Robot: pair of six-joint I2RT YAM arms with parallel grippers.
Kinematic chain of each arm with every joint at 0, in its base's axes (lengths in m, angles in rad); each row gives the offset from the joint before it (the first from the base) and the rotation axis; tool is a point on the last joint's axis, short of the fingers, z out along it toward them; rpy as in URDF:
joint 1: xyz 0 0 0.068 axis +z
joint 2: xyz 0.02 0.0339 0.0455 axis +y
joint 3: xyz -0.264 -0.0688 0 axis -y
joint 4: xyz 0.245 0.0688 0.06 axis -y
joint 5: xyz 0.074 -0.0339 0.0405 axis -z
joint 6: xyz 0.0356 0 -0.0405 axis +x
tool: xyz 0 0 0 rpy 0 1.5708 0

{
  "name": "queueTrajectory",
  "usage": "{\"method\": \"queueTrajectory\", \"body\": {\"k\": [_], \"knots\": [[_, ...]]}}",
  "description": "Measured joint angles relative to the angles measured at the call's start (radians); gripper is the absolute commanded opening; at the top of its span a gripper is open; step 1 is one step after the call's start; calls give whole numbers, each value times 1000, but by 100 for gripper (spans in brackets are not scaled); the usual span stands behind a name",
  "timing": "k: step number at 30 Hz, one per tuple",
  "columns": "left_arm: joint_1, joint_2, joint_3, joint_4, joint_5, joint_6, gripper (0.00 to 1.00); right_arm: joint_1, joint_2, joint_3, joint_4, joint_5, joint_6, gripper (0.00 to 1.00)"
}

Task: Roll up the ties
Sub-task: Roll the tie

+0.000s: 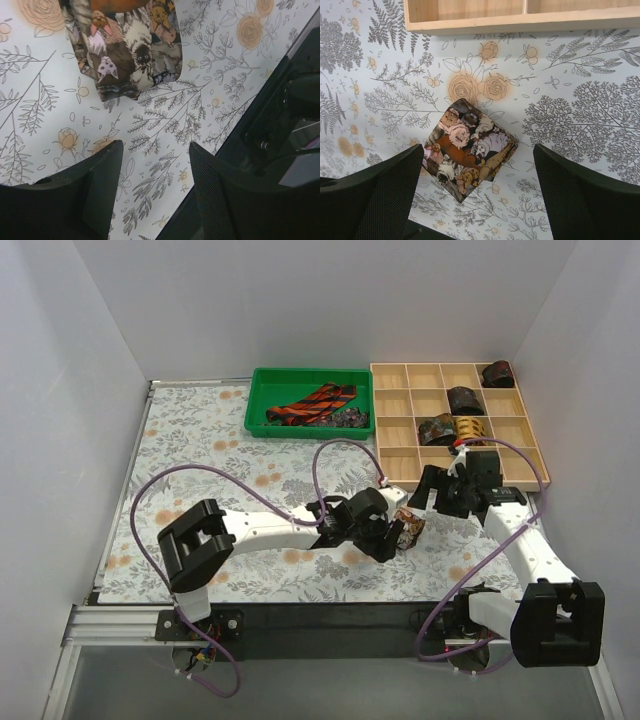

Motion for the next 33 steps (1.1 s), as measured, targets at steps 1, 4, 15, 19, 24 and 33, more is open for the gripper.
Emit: {"method": "queueTrajectory", "body": {"k": [1,4,15,19,24,33], "knots": [[-8,10,4,-1,-1,6,52,-3,13,0,8,-16,0,81],[-22,67,47,-10,-9,34,52,-12,40,0,30,-50,0,81],[-68,205,110,-22,-166,128,46,-38,82,-23,116,-112,15,81],[-76,207,113,-24,-201,134,45,-40,104,-57,154,-138,15,81],[-77,216,113,-22,-266,122,40,-47,117,-105,202,-156,19,81],[-40,216,92,24,-293,77,40,-52,116,-171,266,-186,27,80]]}}
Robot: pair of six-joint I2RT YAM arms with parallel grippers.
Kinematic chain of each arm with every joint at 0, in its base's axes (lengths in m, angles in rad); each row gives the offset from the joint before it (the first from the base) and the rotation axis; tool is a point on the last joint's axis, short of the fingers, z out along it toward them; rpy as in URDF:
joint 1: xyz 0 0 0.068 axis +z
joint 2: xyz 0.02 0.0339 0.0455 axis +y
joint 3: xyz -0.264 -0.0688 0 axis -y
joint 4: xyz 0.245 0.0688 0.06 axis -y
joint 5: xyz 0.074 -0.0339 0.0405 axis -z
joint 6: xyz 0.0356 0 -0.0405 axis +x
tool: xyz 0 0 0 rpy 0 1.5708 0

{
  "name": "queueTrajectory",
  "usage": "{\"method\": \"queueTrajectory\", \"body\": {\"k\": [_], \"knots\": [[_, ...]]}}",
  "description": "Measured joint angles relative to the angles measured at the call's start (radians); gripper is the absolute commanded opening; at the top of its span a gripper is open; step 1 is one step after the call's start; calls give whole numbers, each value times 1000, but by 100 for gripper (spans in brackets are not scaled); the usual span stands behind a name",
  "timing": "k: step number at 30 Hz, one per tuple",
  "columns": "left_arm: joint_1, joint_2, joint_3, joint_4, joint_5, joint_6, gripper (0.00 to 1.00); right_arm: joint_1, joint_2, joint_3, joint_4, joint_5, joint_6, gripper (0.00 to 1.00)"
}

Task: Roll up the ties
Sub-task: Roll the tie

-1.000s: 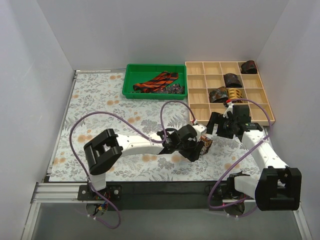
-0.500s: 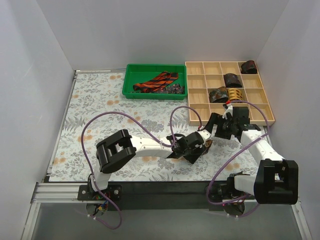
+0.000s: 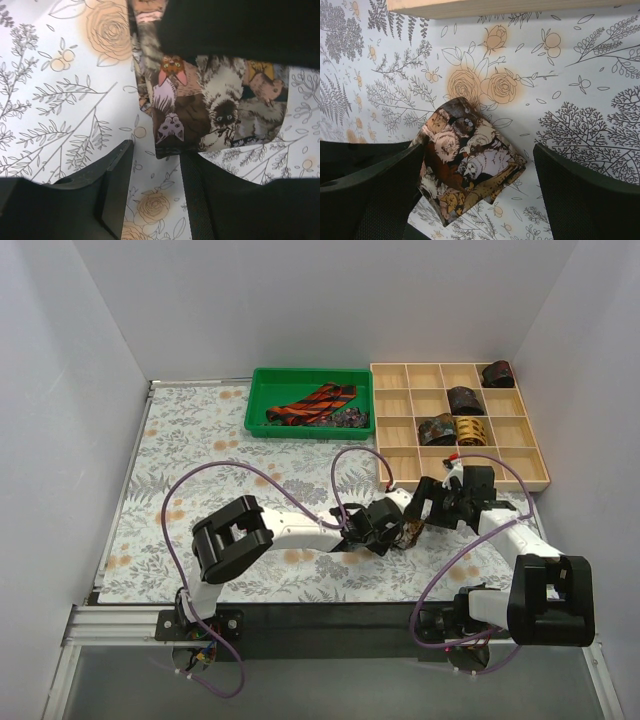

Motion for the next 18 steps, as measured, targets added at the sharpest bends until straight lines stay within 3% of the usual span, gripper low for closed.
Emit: {"method": "queueTrajectory", "body": {"k": [6,13,18], "knots": [[45,-1,-11,40,32,-22,40,0,-39,-71,43,-5,41,78],[98,2,-10,50,84,-23,40,-1,-259,-227,114,6,202,75],[158,24,16,67,101,-10,40,-1,-378,-319,143,15,311,80]]}}
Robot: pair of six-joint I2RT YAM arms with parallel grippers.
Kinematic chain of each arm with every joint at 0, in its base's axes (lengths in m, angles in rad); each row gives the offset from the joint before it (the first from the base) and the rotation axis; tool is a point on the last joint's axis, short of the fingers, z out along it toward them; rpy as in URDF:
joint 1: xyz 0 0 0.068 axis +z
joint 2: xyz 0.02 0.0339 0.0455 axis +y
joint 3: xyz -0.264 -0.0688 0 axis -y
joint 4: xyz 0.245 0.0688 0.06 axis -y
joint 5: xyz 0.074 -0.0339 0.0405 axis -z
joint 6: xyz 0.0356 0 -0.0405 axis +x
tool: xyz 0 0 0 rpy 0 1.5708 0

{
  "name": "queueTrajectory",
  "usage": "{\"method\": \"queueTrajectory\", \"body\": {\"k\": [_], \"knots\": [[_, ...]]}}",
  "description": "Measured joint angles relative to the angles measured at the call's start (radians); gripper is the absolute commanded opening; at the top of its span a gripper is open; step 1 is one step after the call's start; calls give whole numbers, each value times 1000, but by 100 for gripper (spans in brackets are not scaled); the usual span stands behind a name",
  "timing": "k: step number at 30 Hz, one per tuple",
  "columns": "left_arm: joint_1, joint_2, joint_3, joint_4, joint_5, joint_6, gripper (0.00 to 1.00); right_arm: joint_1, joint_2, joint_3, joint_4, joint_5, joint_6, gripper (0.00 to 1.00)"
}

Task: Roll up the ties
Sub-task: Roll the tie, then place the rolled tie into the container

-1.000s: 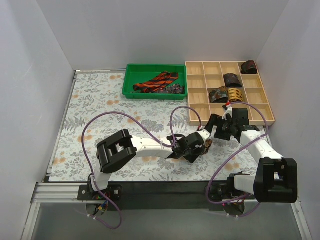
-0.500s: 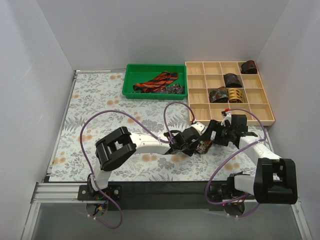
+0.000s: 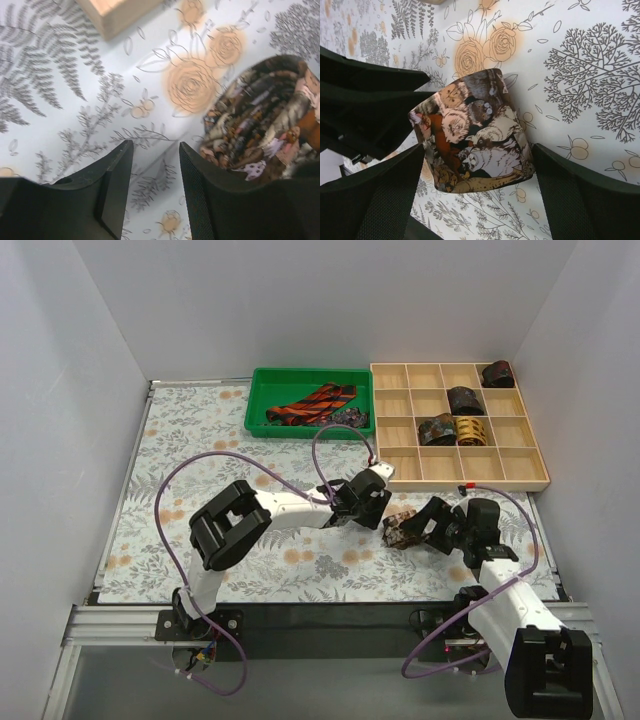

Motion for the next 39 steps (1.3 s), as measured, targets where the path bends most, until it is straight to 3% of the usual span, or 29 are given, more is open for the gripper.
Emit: {"method": "queueTrajectory", "body": {"k": [6,14,21,39], "knots": [[32,4,6,0,-2,18,45,0,-4,24,-24,19,-29,92],[36,-136,-113,-55,28,-46,50,-40,86,185,-107,31,-219,91],[36,-217,-114,-31,135,-117,50,-67,154,192,-93,-41,-302,91],[35,-85,-82,61,291,-223,43,-118,270,116,47,-238,-324,89]]}}
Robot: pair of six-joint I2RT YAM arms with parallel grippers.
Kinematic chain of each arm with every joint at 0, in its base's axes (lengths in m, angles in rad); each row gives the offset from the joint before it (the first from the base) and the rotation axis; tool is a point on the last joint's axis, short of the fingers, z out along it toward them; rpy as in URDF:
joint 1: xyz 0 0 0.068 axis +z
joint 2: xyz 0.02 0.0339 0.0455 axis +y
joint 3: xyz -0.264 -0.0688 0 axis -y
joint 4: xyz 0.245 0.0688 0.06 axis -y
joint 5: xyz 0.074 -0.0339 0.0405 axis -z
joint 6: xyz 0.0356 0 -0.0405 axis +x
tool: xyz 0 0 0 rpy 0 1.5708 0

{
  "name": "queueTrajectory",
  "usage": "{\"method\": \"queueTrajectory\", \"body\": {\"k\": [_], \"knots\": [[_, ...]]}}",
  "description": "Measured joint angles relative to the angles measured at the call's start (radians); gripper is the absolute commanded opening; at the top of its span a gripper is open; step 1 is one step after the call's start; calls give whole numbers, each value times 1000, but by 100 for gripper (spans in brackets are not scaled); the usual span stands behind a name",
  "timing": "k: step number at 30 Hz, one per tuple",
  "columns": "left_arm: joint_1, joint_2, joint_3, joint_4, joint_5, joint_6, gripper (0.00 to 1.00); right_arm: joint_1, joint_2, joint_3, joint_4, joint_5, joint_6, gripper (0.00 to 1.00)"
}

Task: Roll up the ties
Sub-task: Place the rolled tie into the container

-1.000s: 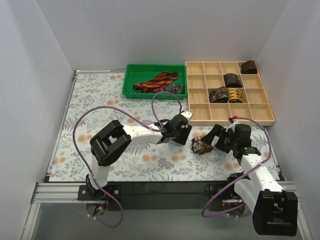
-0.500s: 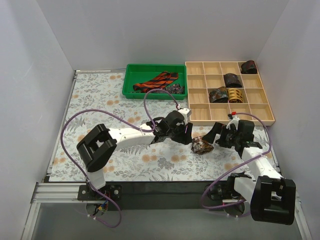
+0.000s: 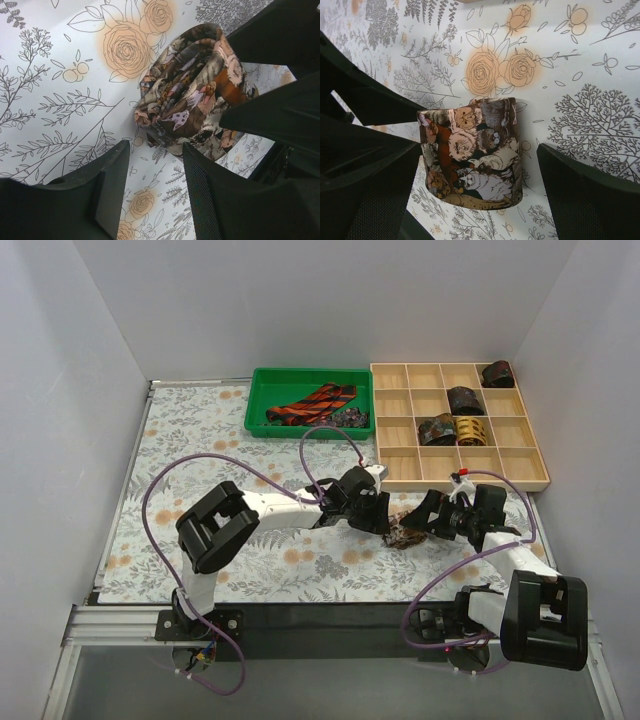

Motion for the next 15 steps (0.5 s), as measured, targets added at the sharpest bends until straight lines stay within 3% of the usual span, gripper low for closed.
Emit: {"method": "queueTrajectory", "body": {"k": [15], "knots": [[1,34,0,13,-3,-5,40,-5,56,-38,114,-102,3,77]]}}
